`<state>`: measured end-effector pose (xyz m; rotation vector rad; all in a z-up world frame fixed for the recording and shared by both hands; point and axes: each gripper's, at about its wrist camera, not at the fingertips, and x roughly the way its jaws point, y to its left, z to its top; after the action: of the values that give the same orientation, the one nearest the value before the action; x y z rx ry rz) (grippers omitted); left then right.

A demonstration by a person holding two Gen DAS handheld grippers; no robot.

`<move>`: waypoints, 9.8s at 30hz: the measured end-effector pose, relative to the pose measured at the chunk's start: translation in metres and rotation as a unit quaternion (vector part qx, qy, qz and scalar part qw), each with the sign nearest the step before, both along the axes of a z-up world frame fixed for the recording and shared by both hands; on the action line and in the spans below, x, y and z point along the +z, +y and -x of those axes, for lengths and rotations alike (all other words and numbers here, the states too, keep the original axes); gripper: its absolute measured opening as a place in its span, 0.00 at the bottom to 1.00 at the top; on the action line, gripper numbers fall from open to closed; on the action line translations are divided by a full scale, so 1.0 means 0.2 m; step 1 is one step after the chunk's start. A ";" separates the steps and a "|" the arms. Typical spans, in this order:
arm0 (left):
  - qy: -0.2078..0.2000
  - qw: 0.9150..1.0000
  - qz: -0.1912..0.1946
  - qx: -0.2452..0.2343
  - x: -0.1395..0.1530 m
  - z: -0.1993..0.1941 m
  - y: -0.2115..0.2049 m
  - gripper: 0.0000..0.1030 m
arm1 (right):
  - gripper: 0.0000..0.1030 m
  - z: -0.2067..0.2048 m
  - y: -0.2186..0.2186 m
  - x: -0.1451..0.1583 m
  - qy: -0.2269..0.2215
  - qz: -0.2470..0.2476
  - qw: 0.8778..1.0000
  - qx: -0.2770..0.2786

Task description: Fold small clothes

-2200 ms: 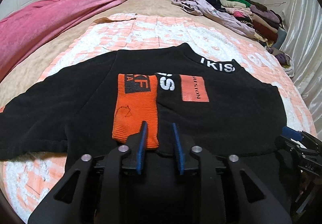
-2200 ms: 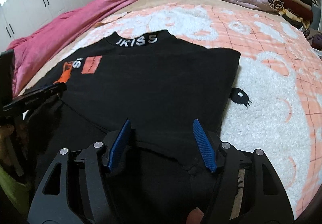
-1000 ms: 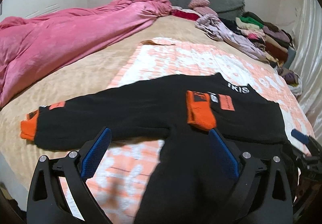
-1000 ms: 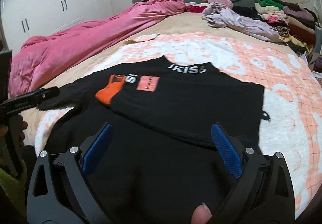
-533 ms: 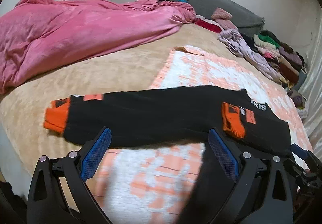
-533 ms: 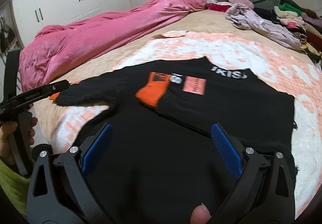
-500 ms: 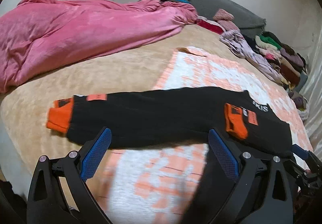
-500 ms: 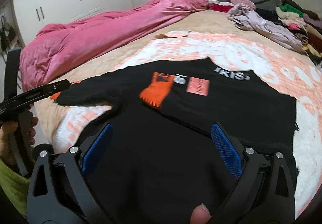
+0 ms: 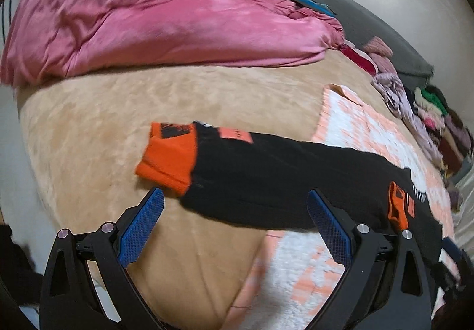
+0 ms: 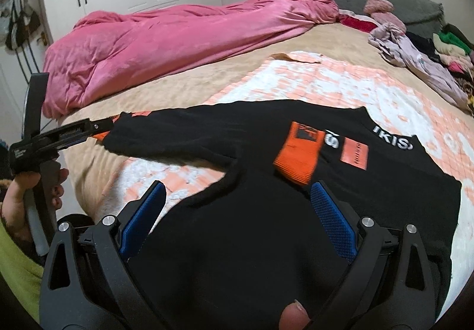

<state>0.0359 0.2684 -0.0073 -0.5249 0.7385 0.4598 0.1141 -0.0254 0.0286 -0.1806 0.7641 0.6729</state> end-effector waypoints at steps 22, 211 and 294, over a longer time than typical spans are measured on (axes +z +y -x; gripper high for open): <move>-0.059 0.989 0.105 0.091 -0.23 0.00 0.30 0.09 | 0.90 -0.07 0.06 -0.17 0.045 -0.008 0.999 -0.015; 0.011 0.919 -0.072 -0.389 -0.12 -0.75 -1.18 0.56 | 0.44 -0.43 -0.91 -0.33 0.058 -0.012 0.975 -0.215; 0.001 0.962 -0.079 -0.263 0.04 -0.04 -0.78 0.96 | 0.88 0.27 -1.28 -0.04 0.014 -0.034 0.965 -0.259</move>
<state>0.0441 0.1131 0.0013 -0.1641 0.8014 0.0203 0.0602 -0.2808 0.0213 0.0923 0.7734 0.2035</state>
